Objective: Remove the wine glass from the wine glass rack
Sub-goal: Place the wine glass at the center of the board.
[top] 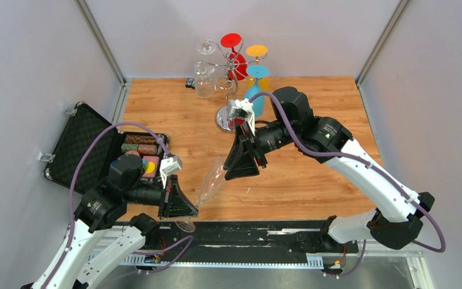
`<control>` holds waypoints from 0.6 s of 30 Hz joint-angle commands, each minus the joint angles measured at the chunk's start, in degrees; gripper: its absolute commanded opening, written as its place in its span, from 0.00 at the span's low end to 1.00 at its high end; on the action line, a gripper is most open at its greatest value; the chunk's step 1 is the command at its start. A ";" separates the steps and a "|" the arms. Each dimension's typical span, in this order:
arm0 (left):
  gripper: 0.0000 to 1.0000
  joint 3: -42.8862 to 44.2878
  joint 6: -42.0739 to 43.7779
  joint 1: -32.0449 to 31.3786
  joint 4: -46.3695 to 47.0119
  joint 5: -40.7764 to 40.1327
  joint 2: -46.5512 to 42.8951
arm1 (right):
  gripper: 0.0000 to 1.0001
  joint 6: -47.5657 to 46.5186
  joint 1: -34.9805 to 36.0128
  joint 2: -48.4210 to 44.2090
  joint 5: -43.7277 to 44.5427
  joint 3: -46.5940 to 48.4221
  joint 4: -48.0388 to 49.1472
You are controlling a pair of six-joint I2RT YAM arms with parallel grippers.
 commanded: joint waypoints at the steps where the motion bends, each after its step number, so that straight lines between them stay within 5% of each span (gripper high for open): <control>1: 0.00 0.85 1.10 -0.24 0.37 -0.09 -0.31 | 0.38 -0.39 -0.07 0.98 -3.00 0.94 0.53; 18: 0.00 1.25 1.58 -0.68 0.19 -1.41 -0.08 | 0.12 -0.64 0.13 2.26 -5.47 0.87 -1.04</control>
